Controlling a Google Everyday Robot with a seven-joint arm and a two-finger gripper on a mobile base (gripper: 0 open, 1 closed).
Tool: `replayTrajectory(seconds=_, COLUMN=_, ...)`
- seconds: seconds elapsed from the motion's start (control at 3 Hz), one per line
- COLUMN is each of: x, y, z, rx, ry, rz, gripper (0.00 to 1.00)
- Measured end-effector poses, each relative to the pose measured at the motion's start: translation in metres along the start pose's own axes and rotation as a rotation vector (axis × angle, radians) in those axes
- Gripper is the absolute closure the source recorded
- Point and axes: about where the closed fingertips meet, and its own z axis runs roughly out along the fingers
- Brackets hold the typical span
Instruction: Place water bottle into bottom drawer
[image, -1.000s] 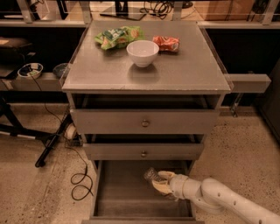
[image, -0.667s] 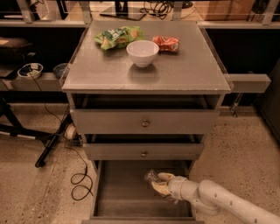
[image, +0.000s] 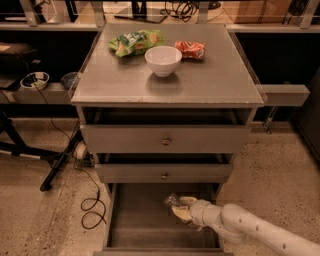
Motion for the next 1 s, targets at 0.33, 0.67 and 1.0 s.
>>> replayTrajectory(seconds=0.33, x=0.006, y=-0.006, z=0.029, rx=-0.021, ry=0.044, rz=-0.004, gripper=1.00)
replayTrajectory(seconds=0.67, x=0.008, y=-0.006, z=0.030, rx=-0.019, ry=0.038, rz=-0.007, gripper=1.00)
replayTrajectory(seconds=1.0, x=0.017, y=-0.007, z=0.036, rx=-0.010, ry=0.016, rz=-0.017, gripper=1.00)
